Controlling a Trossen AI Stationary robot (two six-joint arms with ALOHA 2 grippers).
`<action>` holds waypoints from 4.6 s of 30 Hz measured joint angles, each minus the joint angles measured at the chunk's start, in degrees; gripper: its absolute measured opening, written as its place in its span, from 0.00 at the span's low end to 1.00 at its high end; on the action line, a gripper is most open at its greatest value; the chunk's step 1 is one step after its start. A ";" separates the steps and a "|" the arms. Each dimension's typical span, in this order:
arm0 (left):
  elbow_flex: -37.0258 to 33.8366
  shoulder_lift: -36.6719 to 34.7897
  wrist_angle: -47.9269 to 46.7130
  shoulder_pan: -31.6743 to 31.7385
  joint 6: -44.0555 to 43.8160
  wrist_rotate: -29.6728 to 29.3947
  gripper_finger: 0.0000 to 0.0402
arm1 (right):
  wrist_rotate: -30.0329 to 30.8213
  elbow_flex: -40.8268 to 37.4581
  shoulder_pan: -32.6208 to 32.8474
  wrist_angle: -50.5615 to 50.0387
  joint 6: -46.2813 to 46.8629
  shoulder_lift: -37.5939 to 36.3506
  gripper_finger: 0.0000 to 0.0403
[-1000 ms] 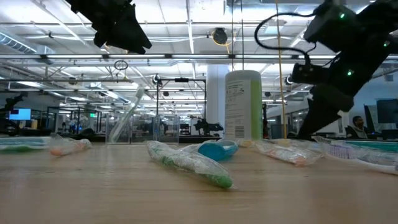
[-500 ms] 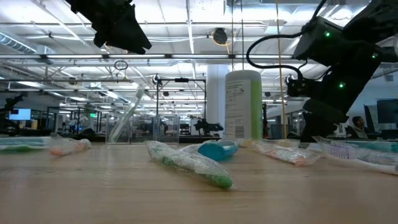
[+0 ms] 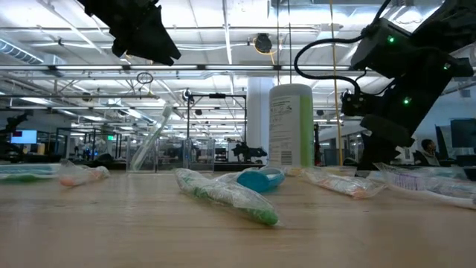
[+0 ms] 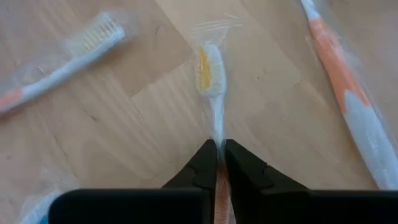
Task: Pick & Place toothbrushing station
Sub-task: Put the orange toothbrush into the transparent organizer
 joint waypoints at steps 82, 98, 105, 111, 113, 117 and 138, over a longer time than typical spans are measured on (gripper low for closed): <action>-0.04 0.00 26.31 -2.14 25.43 1.23 0.43 | -30.17 17.79 -19.35 66.14 -40.01 -0.06 0.00; 0.00 1.11 40.73 10.54 34.35 17.59 0.43 | -34.97 20.46 -20.17 77.59 -32.35 13.36 0.00; 0.00 3.03 43.36 16.03 31.12 25.13 0.43 | -36.11 21.13 -20.13 77.45 -31.64 14.47 0.00; -0.02 4.03 44.94 18.25 29.79 28.67 0.43 | -36.22 21.13 -20.15 77.45 -32.31 14.47 0.00; -0.02 5.13 47.09 18.76 29.95 30.75 0.43 | -36.21 21.13 -20.15 77.36 -32.41 14.47 0.00; -0.04 7.78 49.17 19.86 28.98 31.67 0.43 | -36.20 21.09 -20.15 77.25 -32.57 14.47 0.00; -0.04 9.42 49.99 20.20 29.69 30.39 0.03 | -35.95 21.04 -20.79 72.76 -32.80 14.40 0.03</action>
